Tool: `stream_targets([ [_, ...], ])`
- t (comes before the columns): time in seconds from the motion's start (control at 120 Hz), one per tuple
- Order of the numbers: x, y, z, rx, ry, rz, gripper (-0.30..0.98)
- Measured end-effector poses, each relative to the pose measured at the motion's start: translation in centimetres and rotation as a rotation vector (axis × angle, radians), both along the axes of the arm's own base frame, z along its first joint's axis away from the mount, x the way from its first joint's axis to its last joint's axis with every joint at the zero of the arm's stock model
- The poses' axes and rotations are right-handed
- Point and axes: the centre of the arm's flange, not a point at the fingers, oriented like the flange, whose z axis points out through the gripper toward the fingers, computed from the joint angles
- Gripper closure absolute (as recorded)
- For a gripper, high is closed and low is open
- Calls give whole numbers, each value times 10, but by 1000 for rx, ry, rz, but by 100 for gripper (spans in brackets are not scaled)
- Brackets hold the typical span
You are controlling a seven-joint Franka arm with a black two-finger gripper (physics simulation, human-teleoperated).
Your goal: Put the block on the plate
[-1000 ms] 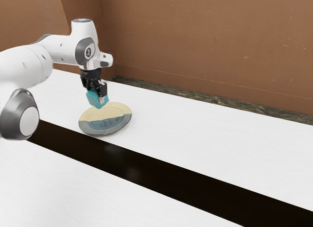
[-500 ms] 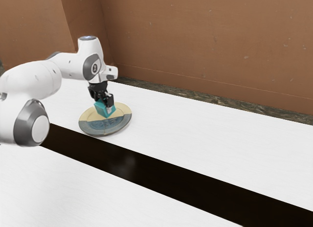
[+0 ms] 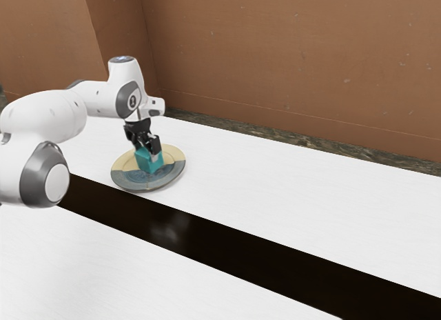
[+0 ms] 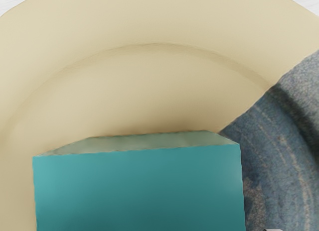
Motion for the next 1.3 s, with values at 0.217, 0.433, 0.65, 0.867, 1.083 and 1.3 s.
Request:
stream_targets([
  [0.217, 1, -1, 32, 6, -39, -5, 6],
  [0.433, -14, -11, 114, 10, -108, -9, 2],
  [0.65, -48, -74, 172, -36, -96, -35, 1],
  [0.867, -94, -142, 218, -92, -39, -31, 0],
  [1.083, -156, -196, 287, -137, -9, -2, 0],
  [1.3, -190, -223, 320, -143, 43, 57, 0],
])
